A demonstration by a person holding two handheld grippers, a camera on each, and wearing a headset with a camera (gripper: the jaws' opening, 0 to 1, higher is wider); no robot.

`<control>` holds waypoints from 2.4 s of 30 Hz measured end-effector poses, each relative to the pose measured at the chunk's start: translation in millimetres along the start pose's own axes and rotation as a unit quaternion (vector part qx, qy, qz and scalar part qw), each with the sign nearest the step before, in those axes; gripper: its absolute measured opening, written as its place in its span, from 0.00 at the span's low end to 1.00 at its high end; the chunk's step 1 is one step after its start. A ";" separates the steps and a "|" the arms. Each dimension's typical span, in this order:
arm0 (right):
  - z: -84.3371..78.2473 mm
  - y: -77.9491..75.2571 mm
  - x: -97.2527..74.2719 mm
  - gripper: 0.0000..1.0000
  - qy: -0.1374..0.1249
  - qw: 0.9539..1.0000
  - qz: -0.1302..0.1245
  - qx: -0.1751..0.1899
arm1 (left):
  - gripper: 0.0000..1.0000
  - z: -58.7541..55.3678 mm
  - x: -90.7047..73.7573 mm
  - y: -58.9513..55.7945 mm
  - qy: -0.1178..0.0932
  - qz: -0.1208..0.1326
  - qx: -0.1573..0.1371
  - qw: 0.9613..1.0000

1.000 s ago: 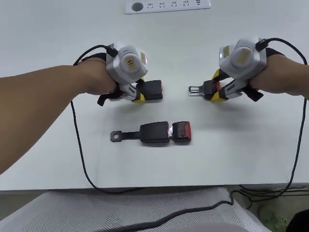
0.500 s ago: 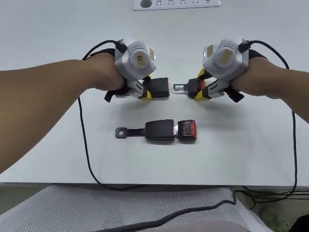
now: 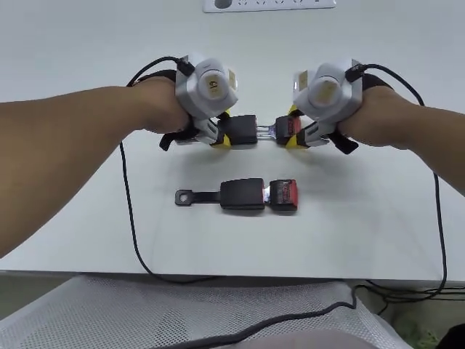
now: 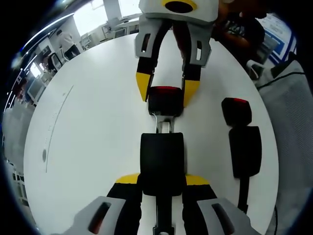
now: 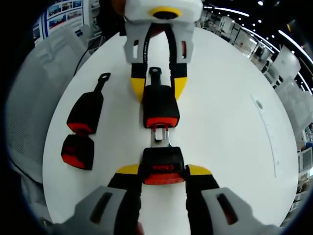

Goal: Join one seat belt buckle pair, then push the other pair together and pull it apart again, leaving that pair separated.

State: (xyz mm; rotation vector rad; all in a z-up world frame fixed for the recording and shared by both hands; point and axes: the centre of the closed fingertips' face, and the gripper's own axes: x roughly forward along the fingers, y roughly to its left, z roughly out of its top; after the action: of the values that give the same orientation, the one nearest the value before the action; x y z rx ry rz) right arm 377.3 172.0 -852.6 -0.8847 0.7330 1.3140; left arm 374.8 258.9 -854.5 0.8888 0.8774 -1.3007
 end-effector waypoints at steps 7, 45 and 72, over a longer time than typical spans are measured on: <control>5.4 -2.0 5.6 0.34 -0.016 1.000 0.011 0.015 | 0.32 0.6 0.5 -0.2 0.001 -0.002 0.008 1.000; 17.6 -4.1 19.0 0.32 -0.012 0.999 0.024 0.020 | 0.31 2.5 4.0 0.6 -0.006 -0.022 0.020 1.000; 1.4 -1.8 10.7 0.34 -0.017 0.999 0.020 0.024 | 0.31 0.9 2.5 1.0 -0.025 -0.019 0.007 0.999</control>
State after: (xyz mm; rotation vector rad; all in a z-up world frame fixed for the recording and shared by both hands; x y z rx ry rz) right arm 380.3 178.4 -860.9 -0.8114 0.7558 1.3386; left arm 376.0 257.1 -856.3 0.8504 0.8509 -1.3587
